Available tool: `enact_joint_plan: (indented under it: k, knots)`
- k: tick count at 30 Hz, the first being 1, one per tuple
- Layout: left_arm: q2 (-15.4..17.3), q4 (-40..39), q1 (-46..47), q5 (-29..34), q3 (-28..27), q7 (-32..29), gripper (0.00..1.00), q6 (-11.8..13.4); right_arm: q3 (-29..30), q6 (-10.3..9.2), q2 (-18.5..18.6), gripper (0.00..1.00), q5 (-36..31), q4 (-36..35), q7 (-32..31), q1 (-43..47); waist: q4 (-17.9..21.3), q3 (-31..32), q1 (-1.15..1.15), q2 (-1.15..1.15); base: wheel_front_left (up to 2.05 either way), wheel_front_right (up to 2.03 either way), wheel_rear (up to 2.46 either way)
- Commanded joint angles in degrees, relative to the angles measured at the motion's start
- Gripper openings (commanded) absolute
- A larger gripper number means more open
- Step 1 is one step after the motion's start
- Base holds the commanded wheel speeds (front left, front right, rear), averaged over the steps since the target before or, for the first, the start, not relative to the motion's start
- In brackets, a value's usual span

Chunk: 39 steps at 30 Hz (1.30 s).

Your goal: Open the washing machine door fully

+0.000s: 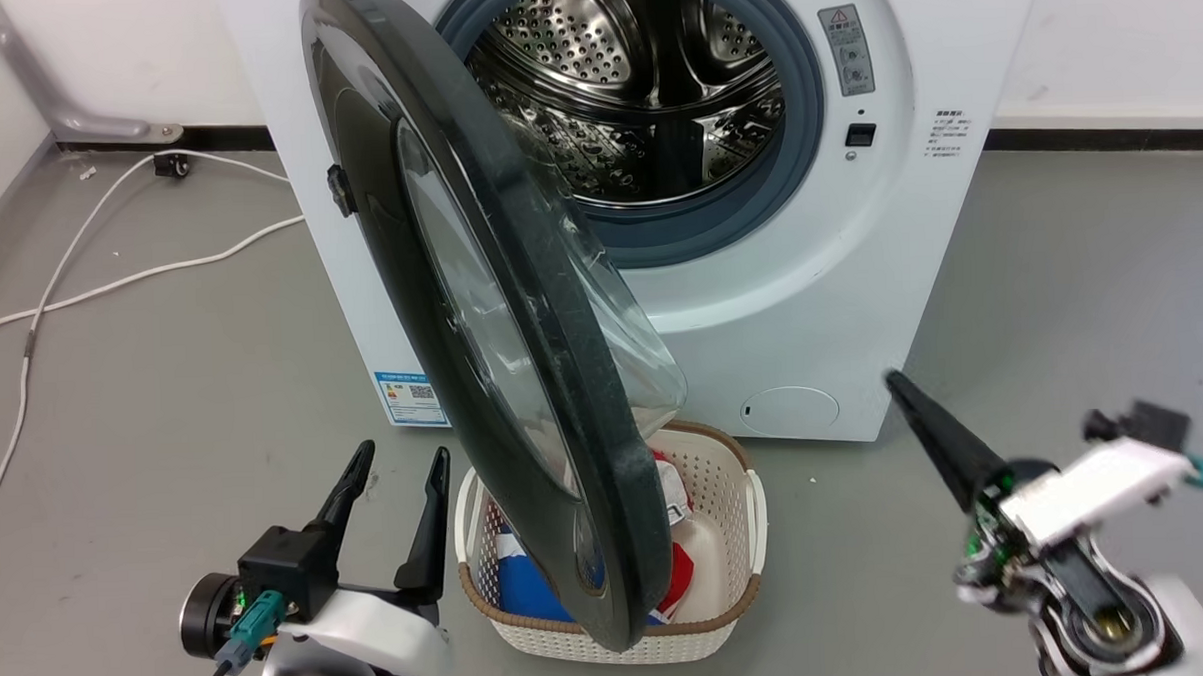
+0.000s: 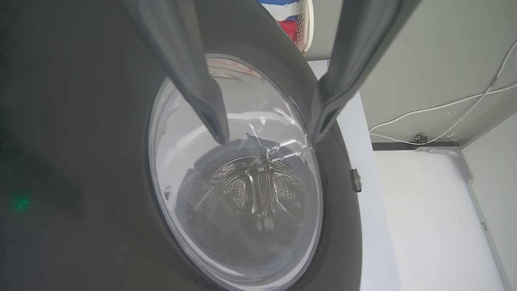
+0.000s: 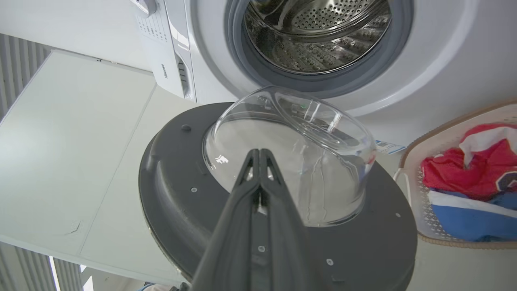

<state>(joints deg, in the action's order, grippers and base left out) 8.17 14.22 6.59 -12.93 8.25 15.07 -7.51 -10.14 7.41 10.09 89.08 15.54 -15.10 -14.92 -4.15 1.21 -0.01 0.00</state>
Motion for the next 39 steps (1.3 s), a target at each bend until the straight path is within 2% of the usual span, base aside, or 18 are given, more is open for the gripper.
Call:
enact_joint_plan:
  k: [1, 3, 4, 6, 7, 8, 12, 15, 17, 19, 22, 27, 32, 35, 39]
  knots:
    - [0.26, 0.05, -0.64, -0.09, -0.51, 0.14, 1.00, 0.04, 1.47, 0.14, 0.76, 0.00, -2.10, -1.60, 3.74, 3.63, 0.15, 0.22, 0.01, 0.00, 0.00, 0.00, 0.00]
    - [0.33, 0.04, -0.73, -0.06, -0.69, 0.14, 1.00, 0.04, 2.09, 0.14, 0.82, 0.00, -3.00, -2.29, 5.54, 5.34, 0.23, 0.31, 0.01, 0.00, 0.00, 0.00, 0.00]
    - [0.37, 0.03, -0.84, -0.04, -0.92, 0.14, 1.00, 0.04, 2.63, 0.14, 0.75, 0.15, -3.83, -2.98, 7.07, 7.00, 0.30, 0.42, 0.01, 0.00, 0.00, 0.00, 0.00]
    - [0.38, -0.05, -1.18, 0.03, -1.38, 0.14, 1.00, 0.04, 3.80, 0.14, 0.77, 0.59, -5.71, -4.30, 10.18, 10.00, 0.48, 0.58, 0.01, 0.00, 0.00, 0.00, 0.00]
    - [0.38, -0.10, -1.32, 0.07, -1.65, 0.14, 1.00, 0.04, 4.04, 0.14, 1.14, 0.97, -7.24, -4.88, 11.53, 11.27, 0.59, 0.62, 0.01, 0.00, 0.00, 0.00, 0.00]
    - [0.37, -0.20, -1.42, 0.11, -1.95, 0.14, 1.00, 0.04, 4.37, 0.14, 1.22, 1.00, -8.63, -5.41, 12.94, 12.29, 0.76, 0.63, 0.01, 0.00, 0.00, 0.00, 0.00]
    - [0.16, -0.24, -1.66, 0.27, -2.60, 0.14, 1.00, 0.05, 5.70, 0.14, 1.46, 1.00, -16.29, -6.94, 18.73, 14.87, 1.09, 0.77, 0.01, 0.00, 0.00, 0.00, 0.00]
    - [-0.02, -0.19, -1.54, 0.33, -2.75, 0.14, 1.00, 0.04, 6.91, 0.14, 1.73, 1.00, -24.94, -7.24, 22.26, 15.61, 1.06, 0.79, 0.01, 0.00, 0.00, 0.00, 0.00]
    - [-0.06, -0.17, -1.45, 0.37, -2.85, 0.14, 1.00, 0.04, 8.27, 0.14, 0.56, 1.00, -30.39, -7.94, 23.92, 15.40, 1.04, 0.78, 0.01, 0.00, 0.00, 0.00, 0.00]
    - [-0.03, -0.18, -1.41, 0.40, -2.91, 0.14, 1.00, 0.04, 10.55, 0.14, 0.64, 1.00, -38.50, -8.55, 25.56, 15.30, 1.01, 0.82, 0.01, 0.00, 0.00, 0.00, 0.00]
    - [0.08, -0.23, -1.45, 0.52, -2.96, 0.14, 1.00, 0.04, 14.00, 0.14, -1.43, 1.00, -51.67, -10.63, 26.34, 15.43, 0.98, 0.85, 0.01, 0.00, 0.00, 0.00, 0.00]
    - [0.14, -0.30, -1.66, 0.68, -2.98, 0.14, 1.00, 0.04, 17.53, 0.07, -5.24, 1.00, -70.84, -16.38, 24.05, 17.95, 0.85, 1.04, 0.01, 0.00, 0.00, 0.00, 0.00]
    - [0.22, -0.29, -1.66, 0.73, -2.84, 0.14, 1.00, 0.04, 16.35, 0.07, -6.95, 1.00, -79.82, -18.81, 22.09, 21.11, 0.81, 1.08, 0.01, 0.00, 0.00, 0.00, 0.00]
    - [0.39, -0.34, -1.66, 0.77, -2.76, 0.14, 1.00, 0.04, 15.56, 0.07, -7.21, 1.00, -82.07, -18.45, 21.89, 22.12, 0.91, 0.99, 0.01, 0.00, 0.00, 0.00, 0.00]
    - [0.63, -0.30, -1.59, 0.70, -2.55, 0.14, 1.00, 0.04, 14.93, 0.07, -7.26, 1.00, -81.12, -16.97, 22.73, 22.00, 0.98, 0.82, 0.01, 0.00, 0.00, 0.00, 0.00]
